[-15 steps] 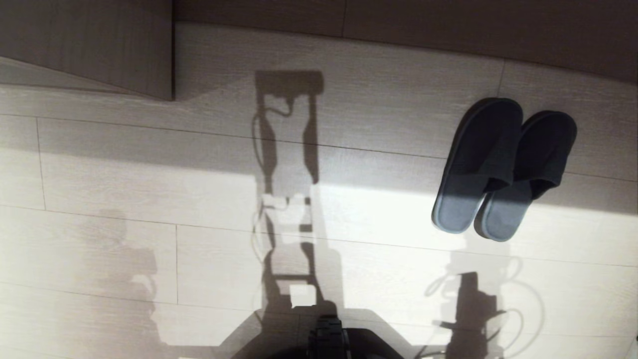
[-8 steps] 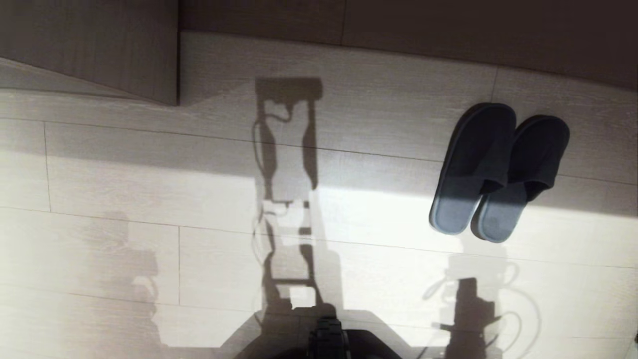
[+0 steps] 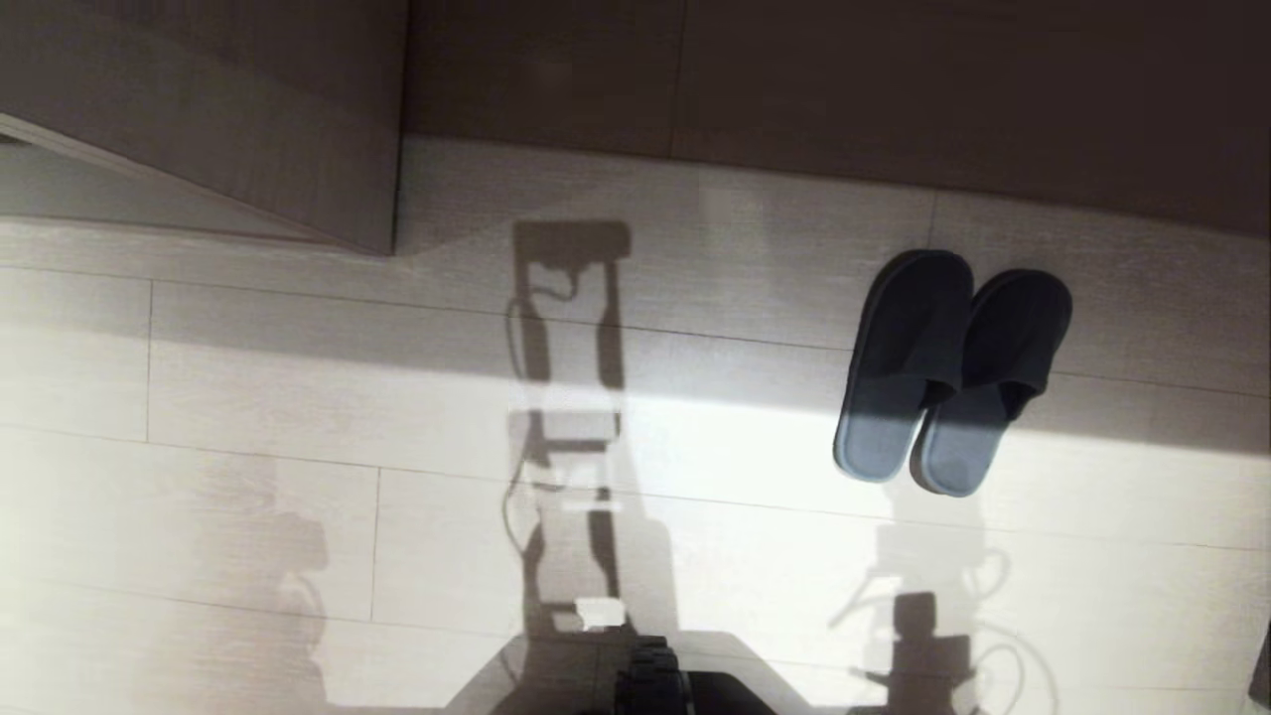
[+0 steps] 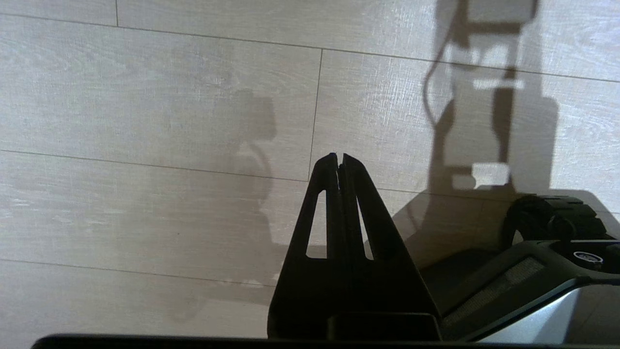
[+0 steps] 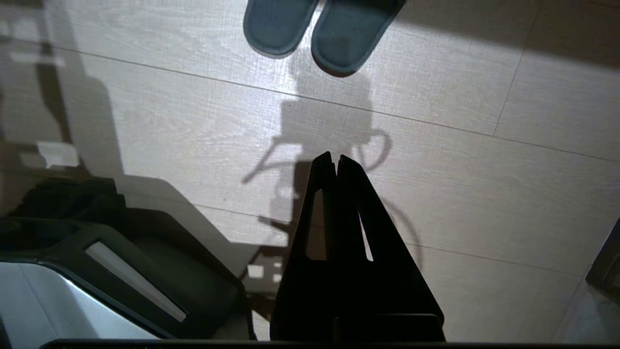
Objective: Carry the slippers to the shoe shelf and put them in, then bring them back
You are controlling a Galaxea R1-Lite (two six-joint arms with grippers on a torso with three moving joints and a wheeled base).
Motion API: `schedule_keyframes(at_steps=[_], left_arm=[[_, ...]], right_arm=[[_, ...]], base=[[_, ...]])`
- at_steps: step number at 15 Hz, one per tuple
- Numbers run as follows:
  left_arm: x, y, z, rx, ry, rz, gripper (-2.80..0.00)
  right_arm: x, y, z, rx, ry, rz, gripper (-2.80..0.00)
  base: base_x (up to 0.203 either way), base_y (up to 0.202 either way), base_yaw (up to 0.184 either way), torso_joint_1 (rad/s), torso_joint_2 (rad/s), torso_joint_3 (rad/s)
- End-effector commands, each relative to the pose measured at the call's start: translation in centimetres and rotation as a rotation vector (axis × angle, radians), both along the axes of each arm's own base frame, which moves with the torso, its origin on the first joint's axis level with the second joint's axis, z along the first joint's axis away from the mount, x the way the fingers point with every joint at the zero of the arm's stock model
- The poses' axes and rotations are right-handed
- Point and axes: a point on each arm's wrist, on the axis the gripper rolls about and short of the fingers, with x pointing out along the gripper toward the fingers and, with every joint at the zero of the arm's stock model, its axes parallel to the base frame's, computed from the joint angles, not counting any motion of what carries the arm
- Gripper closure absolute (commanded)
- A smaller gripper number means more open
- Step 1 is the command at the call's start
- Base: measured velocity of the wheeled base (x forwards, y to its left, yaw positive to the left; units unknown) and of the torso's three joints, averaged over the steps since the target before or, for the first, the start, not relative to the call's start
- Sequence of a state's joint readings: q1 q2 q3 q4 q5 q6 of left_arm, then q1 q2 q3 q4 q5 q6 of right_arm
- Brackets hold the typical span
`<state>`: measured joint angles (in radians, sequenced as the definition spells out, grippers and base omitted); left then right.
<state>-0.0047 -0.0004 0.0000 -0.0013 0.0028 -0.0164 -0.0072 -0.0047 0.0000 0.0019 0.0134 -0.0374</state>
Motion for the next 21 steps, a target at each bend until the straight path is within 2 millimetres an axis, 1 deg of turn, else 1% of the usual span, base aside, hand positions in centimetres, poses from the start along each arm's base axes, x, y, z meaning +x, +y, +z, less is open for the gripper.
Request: schedule_keyframes(at_steps=[1,21], left_arm=[[0.01,0.0,-0.04,-0.001,0.002,0.0,0.0],[0.01,0.0,-0.04,0.0,0.002,0.0,0.0]], right_arm=[[0.01,0.0,0.01,-0.001,0.001,0.0,0.0],[0.02,-0.04,0.0,0.011,0.004,-0.019,0.0]], base=[[0.0,0.0,0.0,-0.001,0.0,0.196],[0.0,0.0,0.0,0.002,0.0,0.203]])
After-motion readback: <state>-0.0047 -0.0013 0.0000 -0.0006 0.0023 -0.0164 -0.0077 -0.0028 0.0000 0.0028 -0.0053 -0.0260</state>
